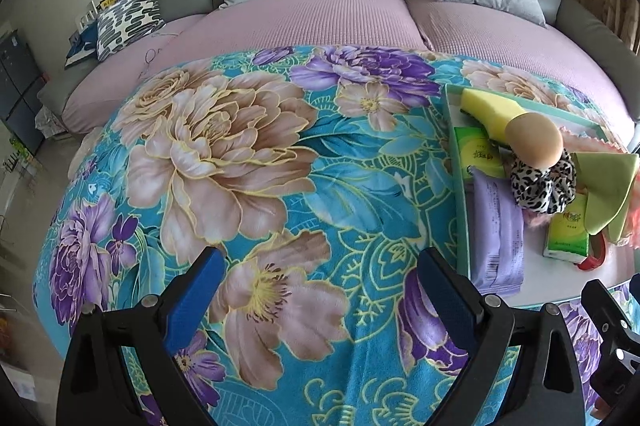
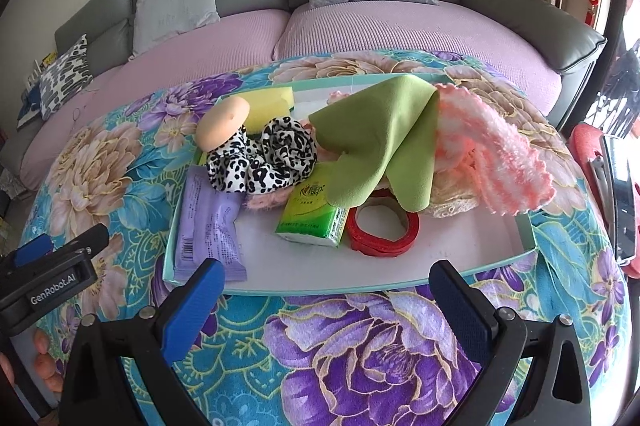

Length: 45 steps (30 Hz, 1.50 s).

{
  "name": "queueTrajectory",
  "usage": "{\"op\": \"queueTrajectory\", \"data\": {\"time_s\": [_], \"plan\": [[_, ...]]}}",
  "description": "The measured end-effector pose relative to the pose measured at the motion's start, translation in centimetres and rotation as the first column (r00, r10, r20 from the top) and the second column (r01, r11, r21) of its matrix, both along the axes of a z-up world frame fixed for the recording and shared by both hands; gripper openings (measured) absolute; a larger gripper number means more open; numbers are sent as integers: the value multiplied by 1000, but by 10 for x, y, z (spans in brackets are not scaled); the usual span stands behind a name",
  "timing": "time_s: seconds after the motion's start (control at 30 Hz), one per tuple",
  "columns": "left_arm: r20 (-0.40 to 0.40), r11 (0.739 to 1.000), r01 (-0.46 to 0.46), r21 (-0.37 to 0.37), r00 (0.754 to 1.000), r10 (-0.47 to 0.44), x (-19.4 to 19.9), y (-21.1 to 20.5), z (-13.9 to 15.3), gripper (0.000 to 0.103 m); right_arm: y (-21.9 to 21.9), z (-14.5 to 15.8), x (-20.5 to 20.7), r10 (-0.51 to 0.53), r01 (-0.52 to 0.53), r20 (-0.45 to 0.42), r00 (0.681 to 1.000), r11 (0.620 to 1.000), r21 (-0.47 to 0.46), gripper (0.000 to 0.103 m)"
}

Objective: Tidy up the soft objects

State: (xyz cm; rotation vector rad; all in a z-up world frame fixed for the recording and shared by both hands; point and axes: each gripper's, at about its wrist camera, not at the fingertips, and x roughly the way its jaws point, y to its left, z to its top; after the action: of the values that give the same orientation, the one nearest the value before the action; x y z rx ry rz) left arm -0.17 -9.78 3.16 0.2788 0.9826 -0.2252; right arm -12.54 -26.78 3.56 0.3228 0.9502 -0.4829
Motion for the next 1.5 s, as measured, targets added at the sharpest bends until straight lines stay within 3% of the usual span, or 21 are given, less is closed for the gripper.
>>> {"op": "queueTrajectory", "data": {"time_s": [0.6,1.5], "plan": [[-70,998,-46,47,996,50,16,13,-19,97,14,-12,15,42,-44,-53,998,998,-45,103],[-75,997,-16,81,997,22,14,6,-23,97,1,-20,10,-5,3,-65,998,1000,-19,103]]}}
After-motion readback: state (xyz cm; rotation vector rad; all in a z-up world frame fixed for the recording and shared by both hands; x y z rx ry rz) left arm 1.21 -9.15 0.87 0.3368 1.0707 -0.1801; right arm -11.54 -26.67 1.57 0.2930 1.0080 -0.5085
